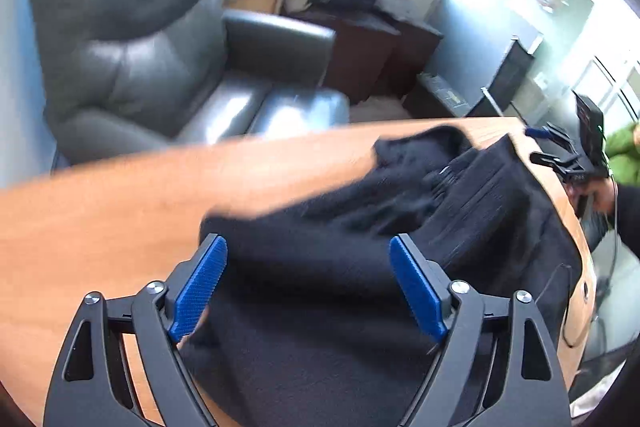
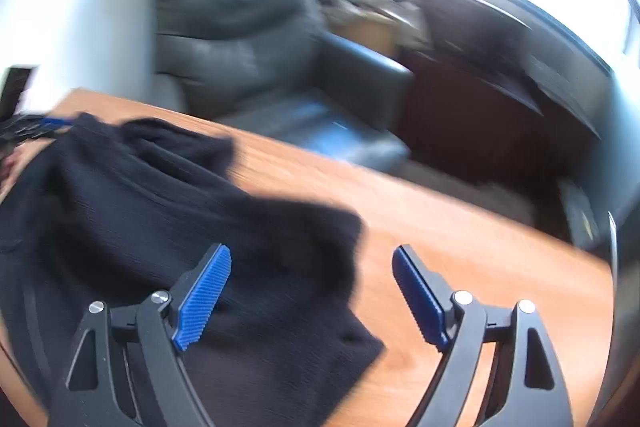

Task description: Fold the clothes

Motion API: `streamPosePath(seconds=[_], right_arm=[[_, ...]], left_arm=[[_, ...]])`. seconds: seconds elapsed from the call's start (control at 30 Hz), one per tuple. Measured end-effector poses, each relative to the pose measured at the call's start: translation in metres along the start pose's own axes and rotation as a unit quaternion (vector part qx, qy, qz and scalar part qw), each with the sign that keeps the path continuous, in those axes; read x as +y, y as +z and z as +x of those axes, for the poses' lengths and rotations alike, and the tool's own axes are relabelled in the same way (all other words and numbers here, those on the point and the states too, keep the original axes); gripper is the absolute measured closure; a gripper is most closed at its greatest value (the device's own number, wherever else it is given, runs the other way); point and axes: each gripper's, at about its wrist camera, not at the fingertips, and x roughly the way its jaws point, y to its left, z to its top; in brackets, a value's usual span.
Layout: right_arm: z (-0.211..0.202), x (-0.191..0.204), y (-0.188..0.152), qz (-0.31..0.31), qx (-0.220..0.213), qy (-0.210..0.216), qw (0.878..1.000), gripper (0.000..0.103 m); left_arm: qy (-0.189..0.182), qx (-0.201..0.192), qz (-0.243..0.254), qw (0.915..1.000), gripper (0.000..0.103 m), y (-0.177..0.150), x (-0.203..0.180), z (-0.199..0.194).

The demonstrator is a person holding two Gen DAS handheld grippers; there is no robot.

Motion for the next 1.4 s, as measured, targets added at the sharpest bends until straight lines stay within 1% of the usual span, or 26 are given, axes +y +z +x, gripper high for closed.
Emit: streamPosePath(seconds=[0.07,0.13,0.2,0.23,0.27,0.3,0.33,0.37,0.43,0.53,0.63,0.7,0.77,0.83,0.9,0.93,0.97,1.0,1.07,1.1,1.13,1.17,1.2,1.23,1.27,1.4], right_arm=[[0.007,0.001,0.014,-0.026,0.008,0.007,1.0,0.016],[0.026,-0.008,0.021,-0.014,0.036,0.026,0.999,0.016],[0.046,-0.021,0.023,0.01,0.066,0.061,0.996,0.017],[0.052,-0.023,0.021,0.011,0.075,0.075,0.994,0.022],[0.058,-0.023,0.021,0.008,0.084,0.088,0.993,0.037],[0.064,-0.021,0.02,0.004,0.099,0.095,0.991,0.051],[0.068,-0.02,0.017,0.003,0.114,0.092,0.989,0.084],[0.065,-0.022,0.014,0.004,0.112,0.084,0.99,0.088],[0.059,-0.027,0.008,0.008,0.11,0.068,0.992,0.093],[0.049,-0.033,-0.001,0.013,0.106,0.043,0.993,0.094],[0.04,-0.039,-0.011,0.018,0.103,0.018,0.994,0.094],[0.033,-0.043,-0.017,0.022,0.1,0.002,0.995,0.09],[0.03,-0.035,-0.018,-0.001,0.103,-0.011,0.995,0.08],[0.016,-0.014,-0.005,-0.026,0.08,0.001,0.997,0.073],[-0.004,0.013,0.022,-0.05,0.037,0.048,0.997,0.057],[-0.013,0.027,0.036,-0.063,0.017,0.074,0.995,0.038],[-0.017,0.048,0.052,-0.082,0.004,0.113,0.99,0.026],[-0.019,0.069,0.069,-0.1,-0.007,0.154,0.983,0.024],[-0.003,0.115,0.098,-0.123,0.006,0.258,0.958,0.024],[0.014,0.142,0.11,-0.131,0.022,0.314,0.94,0.024],[0.032,0.161,0.117,-0.131,0.04,0.353,0.926,0.026],[0.047,0.175,0.122,-0.126,0.058,0.378,0.915,0.034],[0.068,0.191,0.127,-0.113,0.086,0.412,0.9,0.039],[0.091,0.202,0.132,-0.098,0.111,0.436,0.888,0.05],[0.111,0.214,0.135,-0.089,0.133,0.444,0.882,0.055],[0.152,0.239,0.14,-0.081,0.171,0.434,0.881,0.055]], left_arm=[[-0.032,-0.005,0.016,0.9993,0.015,0.014,-0.009,0.003],[-0.055,-0.004,0.055,0.997,0.014,0.026,-0.024,0.013],[-0.056,0.024,0.07,0.9957,0.013,0.03,-0.029,0.033],[-0.058,0.053,0.07,0.9945,0.013,0.029,-0.03,0.047],[-0.06,0.081,0.069,0.9925,0.014,0.028,-0.03,0.06],[-0.048,0.092,0.07,0.9921,0.014,0.025,-0.027,0.068],[-0.036,0.104,0.071,0.9914,0.014,0.021,-0.023,0.076],[-0.024,0.115,0.072,0.9905,0.014,0.017,-0.02,0.083],[-0.018,0.093,0.047,0.9944,0.014,0.014,-0.009,0.075],[-0.008,0.043,0.025,0.9987,0.014,0.012,0.001,0.056],[0.015,0.013,0.008,0.9998,0.014,0.011,0.007,0.048],[0.024,-0.013,-0.011,0.9996,0.014,0.012,0.008,0.038],[0.012,-0.038,-0.018,0.999,0.014,0.013,0.005,0.02],[-0.001,-0.051,-0.014,0.9986,0.012,0.01,0.001,0.004],[-0.012,-0.045,-0.006,0.9989,0.009,0.002,-0.003,-0.004],[-0.016,-0.036,-0.002,0.9992,0.009,-0.003,-0.006,-0.004],[-0.02,-0.027,0.002,0.9994,0.009,-0.009,-0.009,-0.003],[-0.015,-0.017,0.004,0.9997,0.009,-0.014,-0.01,0.0],[-0.009,-0.018,-0.01,0.9998,0.009,-0.023,-0.009,0.001],[-0.005,-0.02,-0.016,0.9996,0.009,-0.026,-0.006,-0.001],[-0.002,-0.023,-0.022,0.9995,0.009,-0.029,-0.003,-0.003],[0.002,-0.025,-0.028,0.9993,0.009,-0.032,0.0,-0.004],[0.005,-0.028,-0.035,0.999,0.009,-0.035,0.002,-0.006],[0.009,-0.03,-0.041,0.9987,0.009,-0.038,0.005,-0.008],[0.009,-0.033,-0.049,0.9982,0.009,-0.04,0.008,-0.008],[0.0,-0.056,-0.056,0.9969,0.009,-0.046,0.009,-0.018]])
